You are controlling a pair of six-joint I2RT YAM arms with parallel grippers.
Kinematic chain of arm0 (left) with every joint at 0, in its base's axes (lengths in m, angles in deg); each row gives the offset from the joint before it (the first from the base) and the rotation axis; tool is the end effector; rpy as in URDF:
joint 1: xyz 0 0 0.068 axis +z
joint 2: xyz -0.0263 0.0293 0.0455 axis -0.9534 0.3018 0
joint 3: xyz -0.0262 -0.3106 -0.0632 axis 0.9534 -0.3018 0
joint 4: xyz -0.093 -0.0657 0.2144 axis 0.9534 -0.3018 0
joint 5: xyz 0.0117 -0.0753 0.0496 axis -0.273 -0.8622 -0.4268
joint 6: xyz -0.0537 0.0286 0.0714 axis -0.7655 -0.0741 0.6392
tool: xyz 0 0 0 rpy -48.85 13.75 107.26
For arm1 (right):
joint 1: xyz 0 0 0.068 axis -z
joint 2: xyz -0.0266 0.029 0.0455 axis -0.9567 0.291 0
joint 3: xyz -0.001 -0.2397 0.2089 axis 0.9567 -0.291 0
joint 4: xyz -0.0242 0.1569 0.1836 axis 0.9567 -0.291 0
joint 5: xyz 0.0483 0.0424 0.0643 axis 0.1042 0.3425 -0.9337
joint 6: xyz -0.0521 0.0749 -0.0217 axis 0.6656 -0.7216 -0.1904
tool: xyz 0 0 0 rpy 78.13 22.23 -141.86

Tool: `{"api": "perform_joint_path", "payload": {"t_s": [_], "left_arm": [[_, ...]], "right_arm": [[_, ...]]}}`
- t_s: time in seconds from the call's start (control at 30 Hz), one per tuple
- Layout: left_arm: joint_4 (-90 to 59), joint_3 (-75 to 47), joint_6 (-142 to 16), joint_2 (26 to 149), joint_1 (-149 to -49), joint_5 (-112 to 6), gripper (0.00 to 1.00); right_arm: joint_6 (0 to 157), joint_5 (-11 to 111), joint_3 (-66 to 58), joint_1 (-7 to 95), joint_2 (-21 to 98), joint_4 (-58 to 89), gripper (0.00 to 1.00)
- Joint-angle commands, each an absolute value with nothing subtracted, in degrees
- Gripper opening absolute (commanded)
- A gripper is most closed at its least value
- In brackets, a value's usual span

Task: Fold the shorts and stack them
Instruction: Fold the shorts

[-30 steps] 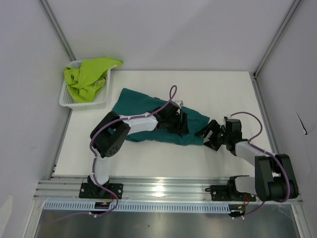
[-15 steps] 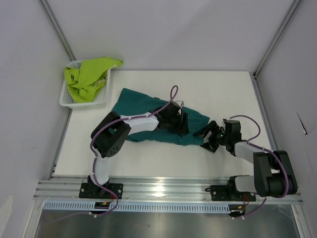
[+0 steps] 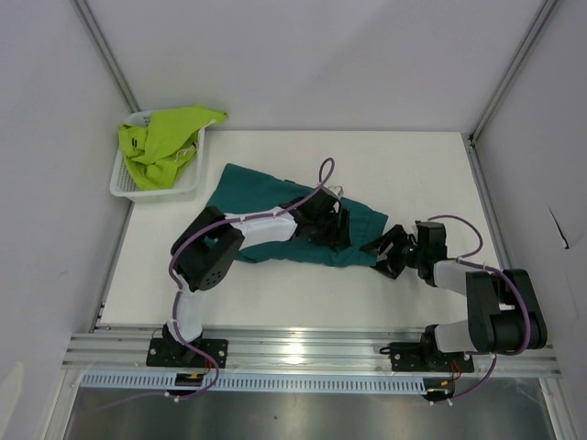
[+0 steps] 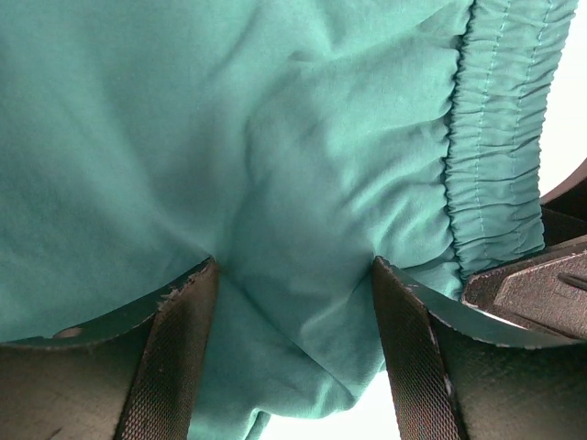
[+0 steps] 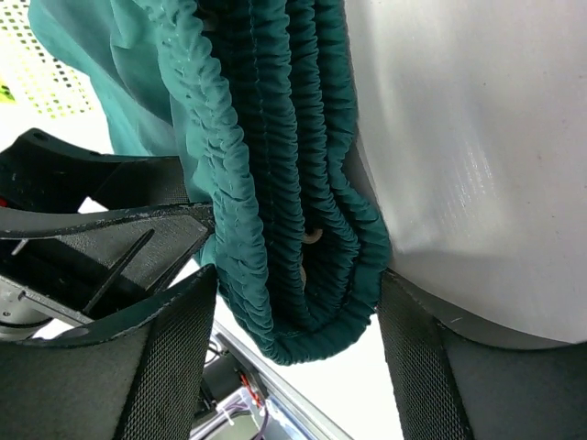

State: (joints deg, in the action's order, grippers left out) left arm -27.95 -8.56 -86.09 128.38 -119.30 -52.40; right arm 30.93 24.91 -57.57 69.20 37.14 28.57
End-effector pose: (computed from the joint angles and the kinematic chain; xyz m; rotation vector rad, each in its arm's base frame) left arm 0.3164 -0.3535 0.1761 0.3423 2.5656 -0.7461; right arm 0.2329 0.0620 0.1582 0.7872 2.3807 1.1429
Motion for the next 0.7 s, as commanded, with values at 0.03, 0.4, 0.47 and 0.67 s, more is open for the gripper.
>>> {"api": "perform_joint_path", "payload": {"t_s": [0.03,0.4,0.47,0.67], "left_arm": [[-30.46,-8.56,-84.5,129.08,-120.16,-50.48,0.71],[-31.95,-7.77,-83.18,127.41,-121.65,-47.14,0.74],[-32.04,-8.64,-82.74,124.79,-121.65,-45.91,0.77],[-33.7,-10.58,-81.34,118.8,-121.83,-43.36,0.84]], "right_arm": [[33.46,29.99,-58.52,69.48,34.97,24.43,0.71],[35.4,30.44,-57.47,69.83,30.47,20.21,0.38],[35.58,30.44,-56.77,69.83,30.39,18.9,0.41],[36.81,31.41,-55.89,70.0,28.63,16.78,0.46]]}}
